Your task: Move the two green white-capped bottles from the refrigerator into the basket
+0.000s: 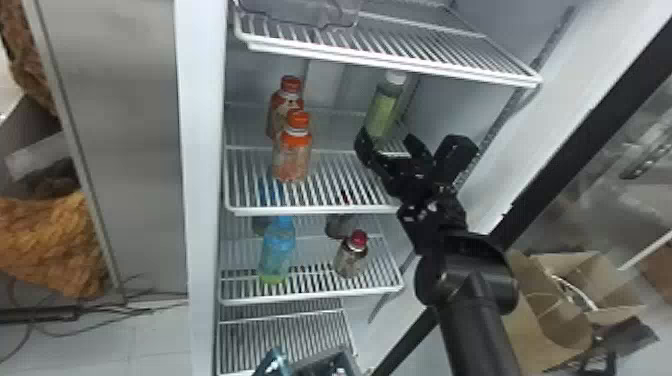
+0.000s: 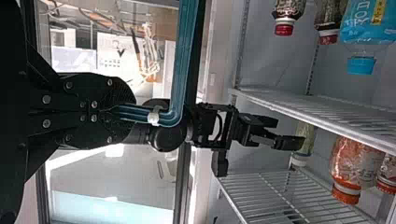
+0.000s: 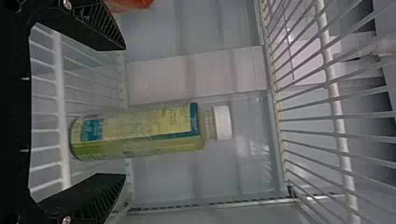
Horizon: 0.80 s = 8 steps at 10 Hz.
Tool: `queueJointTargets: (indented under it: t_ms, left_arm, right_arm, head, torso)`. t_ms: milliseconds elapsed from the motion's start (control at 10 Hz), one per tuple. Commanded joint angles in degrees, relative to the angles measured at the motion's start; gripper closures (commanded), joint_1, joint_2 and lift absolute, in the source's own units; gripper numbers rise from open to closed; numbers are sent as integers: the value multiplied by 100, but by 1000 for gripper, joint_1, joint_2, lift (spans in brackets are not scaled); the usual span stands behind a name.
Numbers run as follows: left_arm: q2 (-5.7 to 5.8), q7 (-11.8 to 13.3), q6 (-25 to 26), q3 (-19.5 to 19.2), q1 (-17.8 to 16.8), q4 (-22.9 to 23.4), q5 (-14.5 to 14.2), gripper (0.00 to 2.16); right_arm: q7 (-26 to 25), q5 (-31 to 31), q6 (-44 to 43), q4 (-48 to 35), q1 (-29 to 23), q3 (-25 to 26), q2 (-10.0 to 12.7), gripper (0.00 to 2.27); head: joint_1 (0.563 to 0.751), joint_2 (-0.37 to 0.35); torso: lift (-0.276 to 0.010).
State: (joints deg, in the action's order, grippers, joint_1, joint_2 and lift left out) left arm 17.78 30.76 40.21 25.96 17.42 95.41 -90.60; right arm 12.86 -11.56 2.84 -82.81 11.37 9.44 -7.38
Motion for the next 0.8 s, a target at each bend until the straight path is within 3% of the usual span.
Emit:
queueJointTargets:
  t_ms: [0, 700]
  left_arm:
    - [-2, 0, 0, -2, 1, 0, -1, 1216]
    - [-2, 0, -14, 21, -41, 0, -35, 1214]
  right_arm:
    - [-144, 116, -17, 5, 115, -18, 17, 61]
    - [-478, 391, -144, 1116, 987, -87, 0, 62]
  head:
    - [695, -350]
    - [695, -350]
  torso:
    - [-4]
    - [-4]
